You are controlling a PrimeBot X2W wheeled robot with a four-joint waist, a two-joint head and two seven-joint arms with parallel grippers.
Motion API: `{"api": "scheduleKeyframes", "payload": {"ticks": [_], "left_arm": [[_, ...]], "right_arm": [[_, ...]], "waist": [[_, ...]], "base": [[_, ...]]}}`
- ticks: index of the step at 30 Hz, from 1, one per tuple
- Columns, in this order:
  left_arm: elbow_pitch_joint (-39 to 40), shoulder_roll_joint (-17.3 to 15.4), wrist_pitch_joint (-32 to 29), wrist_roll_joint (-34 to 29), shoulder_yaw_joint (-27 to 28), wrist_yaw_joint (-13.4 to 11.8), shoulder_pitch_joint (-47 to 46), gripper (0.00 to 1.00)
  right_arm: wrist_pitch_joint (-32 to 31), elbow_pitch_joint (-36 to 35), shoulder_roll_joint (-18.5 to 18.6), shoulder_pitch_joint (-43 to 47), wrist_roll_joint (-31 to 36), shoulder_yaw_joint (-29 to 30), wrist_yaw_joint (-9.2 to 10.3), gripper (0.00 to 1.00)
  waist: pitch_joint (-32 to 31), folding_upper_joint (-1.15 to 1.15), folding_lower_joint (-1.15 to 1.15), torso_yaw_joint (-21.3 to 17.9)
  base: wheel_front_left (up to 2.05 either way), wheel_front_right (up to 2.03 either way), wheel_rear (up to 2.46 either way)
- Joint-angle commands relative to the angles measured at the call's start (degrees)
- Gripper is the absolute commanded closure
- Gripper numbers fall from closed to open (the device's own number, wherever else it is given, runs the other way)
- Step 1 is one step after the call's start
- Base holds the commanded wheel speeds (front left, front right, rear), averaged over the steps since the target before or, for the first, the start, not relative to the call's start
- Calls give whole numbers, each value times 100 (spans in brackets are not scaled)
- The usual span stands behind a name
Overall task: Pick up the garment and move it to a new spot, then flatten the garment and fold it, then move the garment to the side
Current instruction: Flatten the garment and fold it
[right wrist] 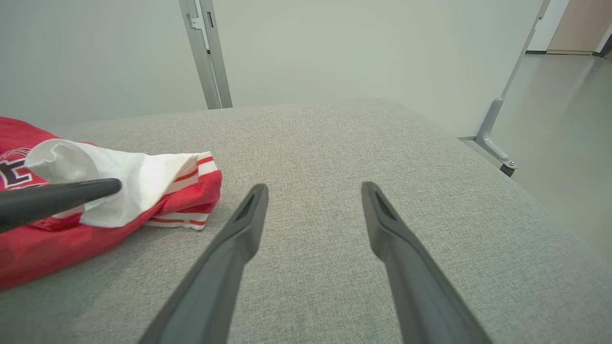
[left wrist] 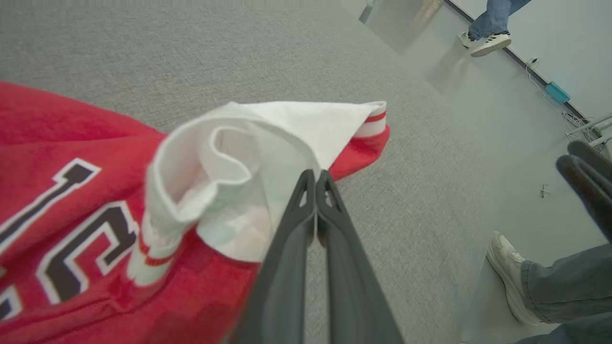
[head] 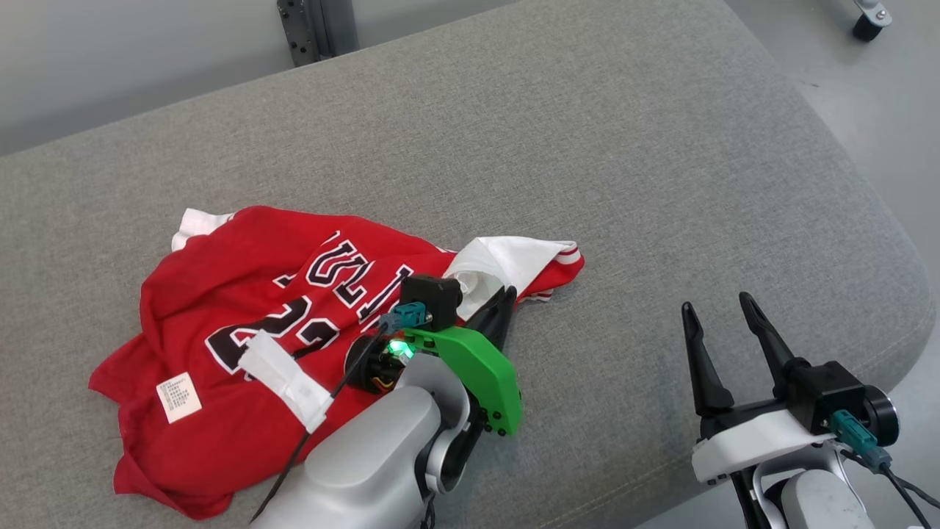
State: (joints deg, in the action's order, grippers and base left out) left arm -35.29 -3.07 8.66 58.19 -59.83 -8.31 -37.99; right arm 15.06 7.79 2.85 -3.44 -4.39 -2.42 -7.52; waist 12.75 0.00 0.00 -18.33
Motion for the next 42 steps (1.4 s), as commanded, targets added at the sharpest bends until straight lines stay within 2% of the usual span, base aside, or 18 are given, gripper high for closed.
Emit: {"api": "scheduleKeyframes", "payload": {"ticks": [1, 7, 14, 18, 20, 21, 22, 23, 24, 29, 33, 36, 40, 41, 42], "left_arm": [[76, -34, 25, 59, 4, -22, 118, 100], [716, -40, 20, 209, 45, 24, 312, 100], [1773, 0, -214, 580, -97, -41, 551, 100], [2182, 10, -393, 1093, -132, -27, 767, 100], [2200, 7, -474, 1208, -263, -125, 759, 100], [2111, -2, -549, 1317, -305, -196, 834, 84], [1977, -7, -574, 1308, -353, -283, 845, 54], [1840, -4, -548, 1250, -389, -341, 800, 15], [1712, 4, -572, 1265, -430, -369, 809, 0], [1416, -31, -870, 1330, -716, -161, 855, 0], [1610, -335, -951, 1019, -973, 17, 754, 0], [2021, -716, -1013, 872, -1053, 76, 757, 0], [2753, -1382, -924, 767, -942, -127, 931, 0], [3118, -1699, -784, 783, -764, -353, 1047, 0], [3307, -1858, -694, 832, -644, -478, 1121, 0]], "right_arm": [[18, 0, 8, 58, -41, 19, 6, 0], [18, -16, 8, 47, -36, 40, 6, 0], [18, 0, 8, -65, -29, 6, 6, 0], [18, -9, 8, -130, -79, -68, 6, 0], [18, 1, 10, -153, -105, -89, 6, 0], [18, 4, 9, -157, -119, -90, 6, 0], [18, 18, 7, -153, -129, -104, 6, 0], [18, 22, 4, -156, -149, -127, 6, 0], [18, 19, 4, -164, -161, -137, 6, 0], [18, 19, 7, -120, -182, -56, 6, 0], [18, -11, 7, -63, -76, 48, 6, 0], [18, -25, 10, -21, 30, 94, 6, 0], [18, -60, 9, 62, 169, 127, 6, 0], [18, -69, 9, 96, 229, 122, 6, 0], [18, -74, 10, 109, 259, 121, 6, 0]], "waist": [[-7, 0, 0, 5], [-21, 0, 0, 22], [65, 0, 0, 1], [177, 0, 0, -79], [254, 0, 0, -119], [287, 0, 0, -129], [323, 0, 0, -143], [358, 0, 0, -163], [383, 0, 0, -177], [435, 0, 0, -148], [329, 0, 0, 7], [179, 0, 0, 173], [-57, 0, 0, 416], [-158, 0, 0, 522], [-206, 0, 0, 578]], "base": [[0, 0, 0], [0, 0, 0], [0, 0, 0], [0, 0, 0], [0, 0, 0], [0, 0, 0], [0, 0, 0], [0, 0, 0], [0, 0, 0], [0, 0, 0], [0, 0, 0], [0, 0, 0], [0, 0, 0], [0, 0, 0], [0, 0, 0]]}}
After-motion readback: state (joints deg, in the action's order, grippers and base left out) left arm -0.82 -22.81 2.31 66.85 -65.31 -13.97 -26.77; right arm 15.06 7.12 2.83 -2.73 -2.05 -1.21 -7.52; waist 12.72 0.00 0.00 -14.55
